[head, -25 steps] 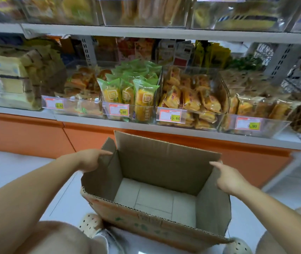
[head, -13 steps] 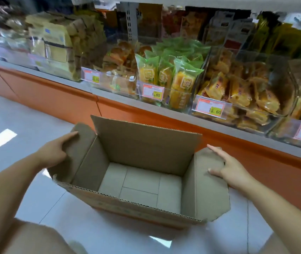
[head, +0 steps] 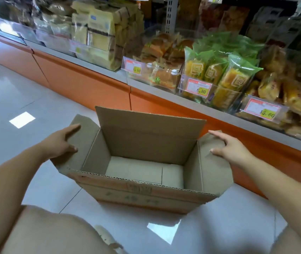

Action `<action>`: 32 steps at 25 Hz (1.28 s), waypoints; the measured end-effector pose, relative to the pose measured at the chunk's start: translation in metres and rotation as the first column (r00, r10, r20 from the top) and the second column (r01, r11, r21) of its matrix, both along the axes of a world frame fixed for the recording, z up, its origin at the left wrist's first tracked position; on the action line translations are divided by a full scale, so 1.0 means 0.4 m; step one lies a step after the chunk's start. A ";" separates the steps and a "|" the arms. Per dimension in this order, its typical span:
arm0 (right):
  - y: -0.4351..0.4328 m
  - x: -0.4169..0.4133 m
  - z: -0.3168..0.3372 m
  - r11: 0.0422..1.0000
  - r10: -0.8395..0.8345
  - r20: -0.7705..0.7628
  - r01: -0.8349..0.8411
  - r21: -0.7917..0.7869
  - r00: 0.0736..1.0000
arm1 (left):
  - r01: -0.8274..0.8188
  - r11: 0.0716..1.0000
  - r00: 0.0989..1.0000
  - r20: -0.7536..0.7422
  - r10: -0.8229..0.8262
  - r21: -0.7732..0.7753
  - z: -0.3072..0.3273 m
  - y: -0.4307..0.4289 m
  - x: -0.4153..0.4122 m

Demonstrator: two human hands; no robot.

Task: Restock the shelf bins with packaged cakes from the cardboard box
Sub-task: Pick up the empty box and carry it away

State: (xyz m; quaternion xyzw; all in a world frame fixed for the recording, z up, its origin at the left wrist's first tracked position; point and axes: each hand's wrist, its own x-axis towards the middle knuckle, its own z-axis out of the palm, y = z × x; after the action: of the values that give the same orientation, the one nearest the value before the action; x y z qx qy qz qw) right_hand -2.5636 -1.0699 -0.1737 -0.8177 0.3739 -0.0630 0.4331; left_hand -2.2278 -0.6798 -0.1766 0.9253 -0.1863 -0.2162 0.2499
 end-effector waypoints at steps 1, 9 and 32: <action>0.030 0.025 -0.002 0.999 0.028 0.007 -0.028 0.020 1.000 | -0.036 0.999 0.999 0.009 0.036 -0.001 0.002 0.036 0.011; 0.132 0.183 0.019 0.937 0.348 -0.137 -0.337 0.095 0.927 | -0.385 0.907 0.922 -0.123 0.368 -0.171 -0.041 0.319 -0.017; 0.255 1.281 -0.045 0.766 0.624 0.067 -0.626 0.148 0.779 | -0.783 0.556 0.595 -0.073 0.800 -0.280 -0.185 0.723 0.353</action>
State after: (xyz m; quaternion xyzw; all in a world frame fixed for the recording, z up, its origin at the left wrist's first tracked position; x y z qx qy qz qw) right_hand -2.0510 -0.9679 -0.1918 -0.8569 0.0817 0.1097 0.4969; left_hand -2.0866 -0.3907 -0.2505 0.8703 0.2125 -0.0227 0.4437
